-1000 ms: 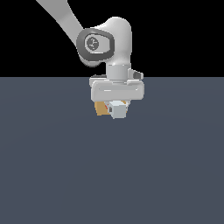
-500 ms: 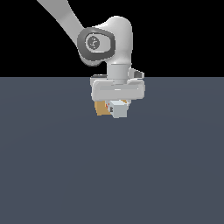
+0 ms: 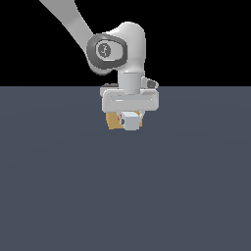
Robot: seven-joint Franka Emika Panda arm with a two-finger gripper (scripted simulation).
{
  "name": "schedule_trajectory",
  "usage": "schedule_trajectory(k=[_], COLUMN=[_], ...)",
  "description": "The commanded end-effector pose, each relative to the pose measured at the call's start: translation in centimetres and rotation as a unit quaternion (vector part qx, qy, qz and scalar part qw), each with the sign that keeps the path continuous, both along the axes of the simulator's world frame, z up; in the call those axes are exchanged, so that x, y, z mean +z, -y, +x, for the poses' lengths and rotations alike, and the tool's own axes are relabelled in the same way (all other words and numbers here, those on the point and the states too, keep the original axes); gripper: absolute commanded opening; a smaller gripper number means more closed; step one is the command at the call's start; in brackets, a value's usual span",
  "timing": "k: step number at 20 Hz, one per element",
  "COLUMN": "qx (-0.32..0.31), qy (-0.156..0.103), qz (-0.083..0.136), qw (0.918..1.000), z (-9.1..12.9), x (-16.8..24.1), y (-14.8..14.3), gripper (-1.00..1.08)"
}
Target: Insert the peg into the horizontal hole in a box.
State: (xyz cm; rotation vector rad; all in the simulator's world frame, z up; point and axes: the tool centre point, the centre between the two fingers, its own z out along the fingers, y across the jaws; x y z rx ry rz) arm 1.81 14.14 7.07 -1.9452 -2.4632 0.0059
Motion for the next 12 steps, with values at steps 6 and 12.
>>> schedule_trajectory(k=[6,12], qx=[0.001,0.001], qy=[0.003,0.004], qz=[0.001,0.001], qw=[1.0,1.0], z=[-1.2,-1.5], x=[0.4,0.4], y=[-5.4,-7.0], gripper=[-1.0,-1.0])
